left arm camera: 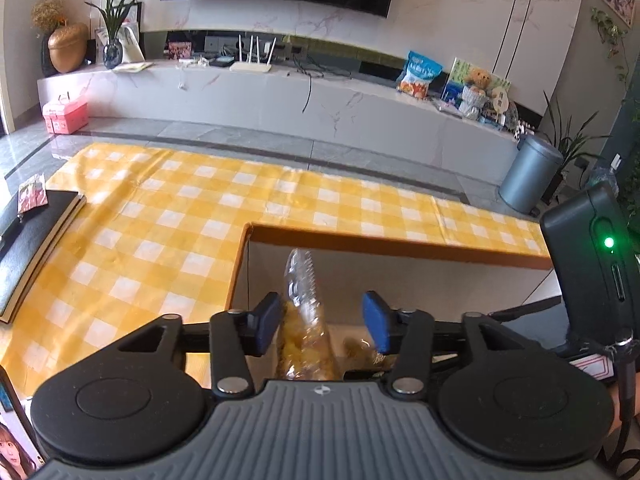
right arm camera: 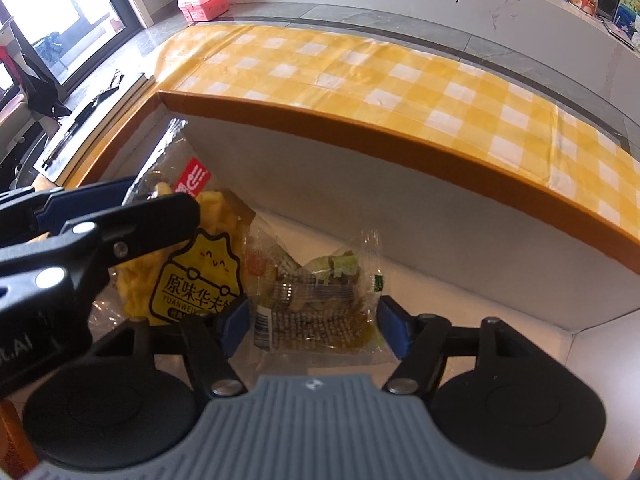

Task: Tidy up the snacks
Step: 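Open both tools to drop the bags into the orange box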

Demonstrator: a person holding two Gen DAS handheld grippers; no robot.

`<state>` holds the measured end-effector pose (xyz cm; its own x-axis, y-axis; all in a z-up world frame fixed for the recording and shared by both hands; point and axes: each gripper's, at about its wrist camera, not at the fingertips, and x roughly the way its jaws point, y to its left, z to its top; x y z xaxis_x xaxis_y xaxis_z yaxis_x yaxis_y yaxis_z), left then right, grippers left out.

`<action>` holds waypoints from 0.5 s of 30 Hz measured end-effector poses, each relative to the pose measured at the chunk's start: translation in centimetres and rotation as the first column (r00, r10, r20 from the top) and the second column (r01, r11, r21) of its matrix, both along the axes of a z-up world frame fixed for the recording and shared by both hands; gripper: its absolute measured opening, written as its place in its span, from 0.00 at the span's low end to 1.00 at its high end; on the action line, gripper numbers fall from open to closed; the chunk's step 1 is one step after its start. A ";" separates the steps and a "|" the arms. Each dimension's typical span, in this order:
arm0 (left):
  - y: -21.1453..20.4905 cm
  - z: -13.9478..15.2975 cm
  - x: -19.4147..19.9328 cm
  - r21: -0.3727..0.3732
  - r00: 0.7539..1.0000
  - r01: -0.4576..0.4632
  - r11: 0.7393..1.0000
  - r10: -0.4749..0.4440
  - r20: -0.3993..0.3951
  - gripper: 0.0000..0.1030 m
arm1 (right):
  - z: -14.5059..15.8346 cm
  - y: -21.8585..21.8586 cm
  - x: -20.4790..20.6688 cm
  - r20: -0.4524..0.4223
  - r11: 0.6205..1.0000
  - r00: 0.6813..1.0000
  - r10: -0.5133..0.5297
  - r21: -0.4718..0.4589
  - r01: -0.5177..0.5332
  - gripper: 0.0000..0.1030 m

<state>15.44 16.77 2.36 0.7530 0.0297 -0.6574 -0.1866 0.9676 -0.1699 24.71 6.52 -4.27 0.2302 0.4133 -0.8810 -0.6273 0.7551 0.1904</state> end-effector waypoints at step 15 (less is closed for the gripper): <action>-1.3 1.9 -2.5 0.001 0.990 0.048 0.999 -0.048 0.135 0.76 | 4.8 -3.1 -3.0 0.134 0.998 0.990 -0.034 0.063 0.026 0.77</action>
